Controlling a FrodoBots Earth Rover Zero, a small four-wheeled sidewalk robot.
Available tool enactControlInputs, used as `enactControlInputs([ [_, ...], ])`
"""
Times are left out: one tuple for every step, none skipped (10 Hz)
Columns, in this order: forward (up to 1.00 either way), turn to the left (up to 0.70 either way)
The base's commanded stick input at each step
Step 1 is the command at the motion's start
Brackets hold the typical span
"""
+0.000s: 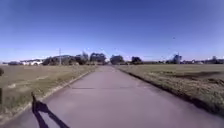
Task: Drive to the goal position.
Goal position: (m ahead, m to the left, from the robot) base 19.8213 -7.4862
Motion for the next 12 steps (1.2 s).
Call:
enactControlInputs([
  [0.7, 0.0],
  [0.7, 0.0],
  [0.7, 0.0],
  [0.69, 0.0],
  [0.7, 0.0],
  [0.7, 0.0],
  [0.7, 0.0],
  [0.68, 0.0],
  [0.62, 0.0],
  [0.69, 0.0],
  [0.64, 0.0],
  [0.52, 0.0],
])
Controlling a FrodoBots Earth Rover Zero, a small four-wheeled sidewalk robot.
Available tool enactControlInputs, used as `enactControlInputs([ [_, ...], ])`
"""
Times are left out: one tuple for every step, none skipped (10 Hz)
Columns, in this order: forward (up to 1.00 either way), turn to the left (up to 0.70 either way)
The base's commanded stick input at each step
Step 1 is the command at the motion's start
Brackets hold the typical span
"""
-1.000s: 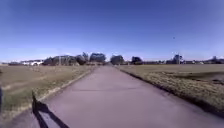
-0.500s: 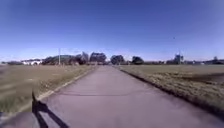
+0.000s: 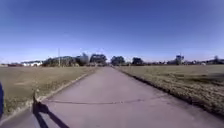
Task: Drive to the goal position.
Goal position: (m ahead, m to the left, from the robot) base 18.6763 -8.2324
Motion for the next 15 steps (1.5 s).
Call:
enactControlInputs([
  [0.57, 0.0],
  [0.65, 0.0],
  [0.7, 0.0],
  [0.68, 0.0],
  [0.7, 0.0],
  [0.7, 0.0],
  [0.67, 0.0],
  [0.68, 0.0],
  [0.7, 0.0],
  [0.7, 0.0],
  [0.7, 0.0],
  [0.7, 0.0],
  [0.7, 0.0],
  [0.65, 0.0],
  [0.65, 0.0],
])
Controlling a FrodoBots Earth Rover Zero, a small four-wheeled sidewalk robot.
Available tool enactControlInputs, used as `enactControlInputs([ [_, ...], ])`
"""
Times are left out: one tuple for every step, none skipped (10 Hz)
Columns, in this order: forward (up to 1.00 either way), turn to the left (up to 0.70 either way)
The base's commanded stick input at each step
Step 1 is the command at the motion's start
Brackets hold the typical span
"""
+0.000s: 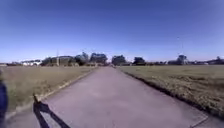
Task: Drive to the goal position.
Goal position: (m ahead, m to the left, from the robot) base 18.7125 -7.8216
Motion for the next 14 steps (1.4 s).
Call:
enactControlInputs([
  [0.66, 0.0],
  [0.61, 0.0],
  [0.61, 0.0],
  [0.66, 0.0],
  [0.66, 0.0],
  [0.66, 0.0],
  [0.66, 0.0],
  [0.65, 0.0],
  [0.62, 0.0],
  [0.63, 0.0],
  [0.64, 0.0],
  [0.63, 0.0],
  [0.63, 0.0],
  [0.65, 0.0],
])
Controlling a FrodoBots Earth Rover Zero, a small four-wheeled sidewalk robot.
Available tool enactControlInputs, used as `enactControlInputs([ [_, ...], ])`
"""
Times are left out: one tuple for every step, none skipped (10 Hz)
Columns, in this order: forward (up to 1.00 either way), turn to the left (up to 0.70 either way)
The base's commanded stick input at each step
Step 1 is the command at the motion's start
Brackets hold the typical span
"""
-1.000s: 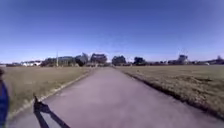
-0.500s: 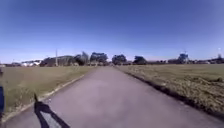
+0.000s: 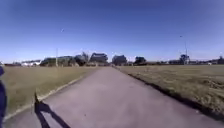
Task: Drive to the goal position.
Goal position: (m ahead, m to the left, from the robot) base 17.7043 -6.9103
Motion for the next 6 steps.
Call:
enactControlInputs([
  [0.66, 0.0],
  [0.66, 0.0],
  [0.66, 0.0],
  [0.66, 0.0],
  [0.66, 0.0],
  [0.65, 0.0],
])
